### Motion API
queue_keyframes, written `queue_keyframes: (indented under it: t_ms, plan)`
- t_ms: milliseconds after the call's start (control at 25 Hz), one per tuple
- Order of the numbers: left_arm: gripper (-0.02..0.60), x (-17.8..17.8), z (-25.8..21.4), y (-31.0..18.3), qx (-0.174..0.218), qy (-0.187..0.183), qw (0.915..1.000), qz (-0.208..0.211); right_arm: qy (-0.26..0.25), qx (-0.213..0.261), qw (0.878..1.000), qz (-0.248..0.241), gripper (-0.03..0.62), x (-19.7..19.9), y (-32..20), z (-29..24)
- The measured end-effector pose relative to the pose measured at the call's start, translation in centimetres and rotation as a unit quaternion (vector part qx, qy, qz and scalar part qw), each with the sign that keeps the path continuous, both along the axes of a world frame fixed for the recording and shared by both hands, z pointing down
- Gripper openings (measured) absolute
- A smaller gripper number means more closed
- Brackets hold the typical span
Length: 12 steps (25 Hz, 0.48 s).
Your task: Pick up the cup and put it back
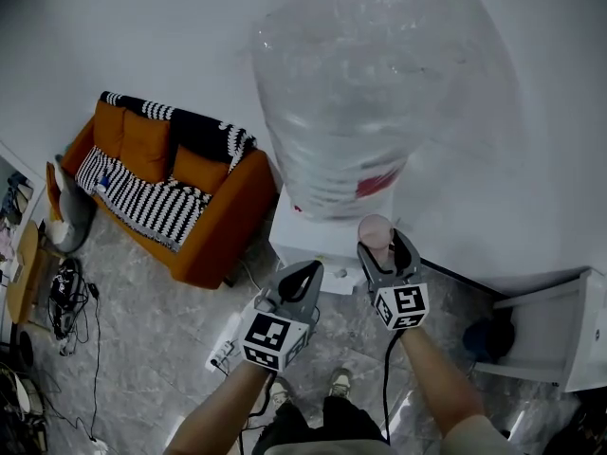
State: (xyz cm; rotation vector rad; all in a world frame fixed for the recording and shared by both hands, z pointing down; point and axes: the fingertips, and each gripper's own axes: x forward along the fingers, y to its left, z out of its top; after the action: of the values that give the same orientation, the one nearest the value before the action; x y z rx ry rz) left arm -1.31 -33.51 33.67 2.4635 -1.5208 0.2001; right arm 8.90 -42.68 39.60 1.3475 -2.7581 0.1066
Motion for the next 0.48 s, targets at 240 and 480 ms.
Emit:
queue_keyframes:
  t_ms: [240, 480]
  plan:
    - [0.002, -0.21, 0.48, -0.02, -0.005, -0.008, 1.0000, 0.001, -0.008, -0.005, 1.000, 0.000, 0.331, -0.14, 0.03, 0.21]
    - [0.002, -0.33, 0.36, 0.24, -0.007, -0.017, 0.9998, 0.003, 0.007, -0.027, 1.000, -0.001, 0.391, -0.12, 0.65, 0.80]
